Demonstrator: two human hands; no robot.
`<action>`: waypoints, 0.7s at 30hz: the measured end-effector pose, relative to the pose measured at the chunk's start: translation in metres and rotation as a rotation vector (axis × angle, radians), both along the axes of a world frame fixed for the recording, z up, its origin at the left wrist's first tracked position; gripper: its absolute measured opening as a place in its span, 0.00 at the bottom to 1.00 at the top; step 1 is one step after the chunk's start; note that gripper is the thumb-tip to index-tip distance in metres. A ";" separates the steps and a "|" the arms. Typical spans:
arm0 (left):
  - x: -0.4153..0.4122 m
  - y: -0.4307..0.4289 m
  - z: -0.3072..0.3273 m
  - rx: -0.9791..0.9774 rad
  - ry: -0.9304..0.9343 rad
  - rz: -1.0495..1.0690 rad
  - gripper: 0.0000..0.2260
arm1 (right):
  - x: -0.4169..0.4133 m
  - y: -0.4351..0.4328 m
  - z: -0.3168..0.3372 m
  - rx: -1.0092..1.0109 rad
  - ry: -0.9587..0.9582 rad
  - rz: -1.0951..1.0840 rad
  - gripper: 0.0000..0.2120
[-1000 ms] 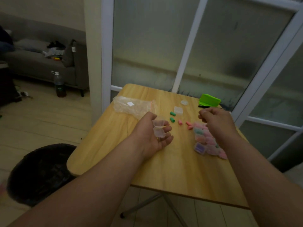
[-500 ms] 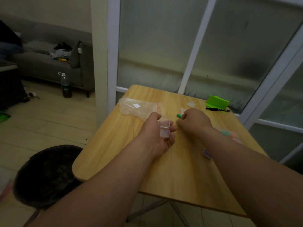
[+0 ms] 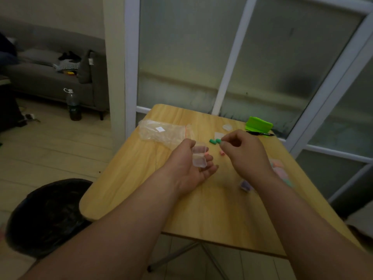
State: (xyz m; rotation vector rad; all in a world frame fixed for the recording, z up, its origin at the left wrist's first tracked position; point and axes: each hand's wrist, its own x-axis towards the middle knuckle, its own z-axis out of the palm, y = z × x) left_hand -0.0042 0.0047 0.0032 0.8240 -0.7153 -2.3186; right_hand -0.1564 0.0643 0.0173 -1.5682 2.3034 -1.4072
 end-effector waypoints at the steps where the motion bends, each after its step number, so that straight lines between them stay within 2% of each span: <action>1: -0.001 0.001 0.000 -0.007 0.002 -0.015 0.18 | 0.006 0.010 0.002 -0.028 -0.017 0.032 0.04; 5: -0.004 0.004 -0.002 -0.059 0.012 -0.080 0.22 | 0.025 0.026 -0.004 0.070 0.098 0.153 0.04; 9: -0.005 0.007 -0.002 -0.108 0.012 -0.131 0.16 | 0.026 0.029 -0.015 0.120 0.227 0.151 0.04; 14: -0.011 0.007 -0.003 -0.114 0.036 -0.139 0.14 | 0.025 0.027 -0.018 0.129 0.214 0.160 0.02; 21: -0.015 0.006 -0.003 -0.102 0.054 -0.131 0.12 | 0.023 0.028 -0.019 0.146 0.202 0.169 0.05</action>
